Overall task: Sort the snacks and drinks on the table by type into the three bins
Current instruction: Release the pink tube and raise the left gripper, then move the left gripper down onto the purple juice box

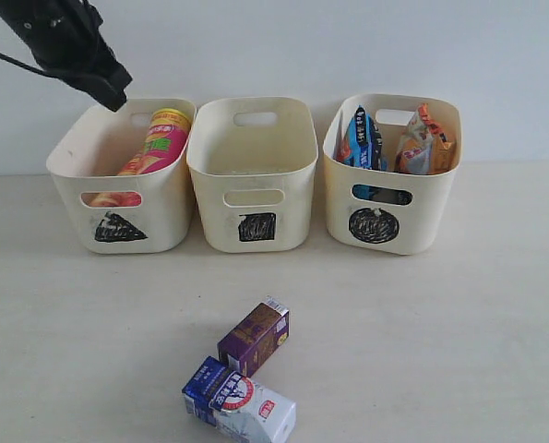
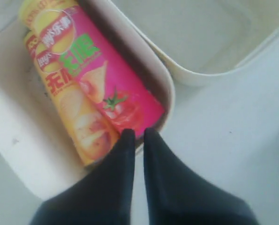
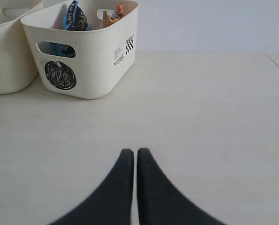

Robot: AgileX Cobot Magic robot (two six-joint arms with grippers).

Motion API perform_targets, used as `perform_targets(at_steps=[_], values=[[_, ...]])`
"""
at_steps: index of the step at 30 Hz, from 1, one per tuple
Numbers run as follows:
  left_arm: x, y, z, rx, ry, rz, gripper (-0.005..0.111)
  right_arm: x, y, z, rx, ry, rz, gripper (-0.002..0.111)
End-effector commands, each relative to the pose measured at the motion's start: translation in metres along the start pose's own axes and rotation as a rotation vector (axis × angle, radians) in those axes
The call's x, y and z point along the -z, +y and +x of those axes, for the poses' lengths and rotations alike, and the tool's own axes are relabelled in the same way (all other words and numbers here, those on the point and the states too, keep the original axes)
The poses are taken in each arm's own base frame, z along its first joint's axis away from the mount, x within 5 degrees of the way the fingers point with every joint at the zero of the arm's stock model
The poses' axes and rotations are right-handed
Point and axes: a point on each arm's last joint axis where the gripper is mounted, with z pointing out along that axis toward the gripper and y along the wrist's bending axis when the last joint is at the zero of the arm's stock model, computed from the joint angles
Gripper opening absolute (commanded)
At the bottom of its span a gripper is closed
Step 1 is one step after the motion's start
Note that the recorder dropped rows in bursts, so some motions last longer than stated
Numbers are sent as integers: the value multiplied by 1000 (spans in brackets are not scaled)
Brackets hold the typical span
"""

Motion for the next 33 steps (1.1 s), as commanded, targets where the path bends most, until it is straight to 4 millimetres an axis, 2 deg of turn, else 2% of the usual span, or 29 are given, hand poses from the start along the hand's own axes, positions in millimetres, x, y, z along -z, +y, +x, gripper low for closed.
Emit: perform_targets(at_steps=[1,6,10,13,18,23,26,31,33], values=[[-2,-35,8,4,69,53,4,0,0,0,-2,-8,0,0],[2,-74,19,-29,112,105,4,0,0,0,-2,-8,0,0],[14,-104,26,-80,86,121,4,0,0,0,-2,-8,0,0],[15,-117,34,-95,77,133,4,0,0,0,-2,-8,0,0],[6,-142,51,-128,125,189,4,0,0,0,-2,-8,0,0],[-17,-175,72,-189,207,250,4,0,0,0,-2,-8,0,0],[-22,-194,70,-160,169,252,4,0,0,0,-2,-8,0,0],[-22,-206,64,-82,136,244,4,0,0,0,-2,-8,0,0],[-22,-212,61,-101,113,245,4,0,0,0,-2,-8,0,0]])
